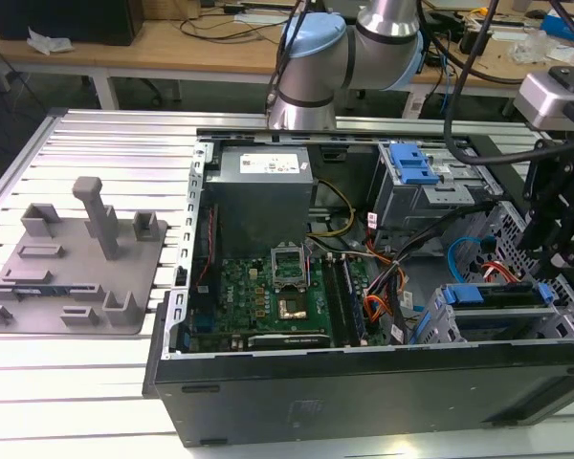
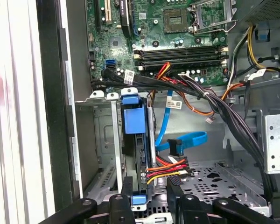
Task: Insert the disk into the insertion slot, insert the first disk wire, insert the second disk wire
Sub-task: 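Insert the first disk wire, then insert the second disk wire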
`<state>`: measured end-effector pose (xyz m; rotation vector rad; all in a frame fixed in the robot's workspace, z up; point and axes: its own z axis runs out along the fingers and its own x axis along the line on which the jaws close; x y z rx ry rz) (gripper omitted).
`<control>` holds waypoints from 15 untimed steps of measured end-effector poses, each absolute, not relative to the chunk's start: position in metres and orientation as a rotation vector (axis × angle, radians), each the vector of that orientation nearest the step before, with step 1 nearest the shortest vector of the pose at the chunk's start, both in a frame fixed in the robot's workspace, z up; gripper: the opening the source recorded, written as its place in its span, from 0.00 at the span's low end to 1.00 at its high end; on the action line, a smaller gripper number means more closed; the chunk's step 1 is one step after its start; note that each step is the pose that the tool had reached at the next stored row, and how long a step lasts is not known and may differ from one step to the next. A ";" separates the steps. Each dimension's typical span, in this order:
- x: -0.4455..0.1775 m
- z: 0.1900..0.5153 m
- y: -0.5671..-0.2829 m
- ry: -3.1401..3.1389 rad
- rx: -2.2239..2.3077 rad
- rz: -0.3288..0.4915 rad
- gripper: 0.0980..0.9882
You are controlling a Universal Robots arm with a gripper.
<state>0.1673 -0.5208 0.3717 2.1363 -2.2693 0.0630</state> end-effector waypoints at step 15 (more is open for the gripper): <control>0.167 0.372 -0.517 -2.264 2.142 0.063 0.37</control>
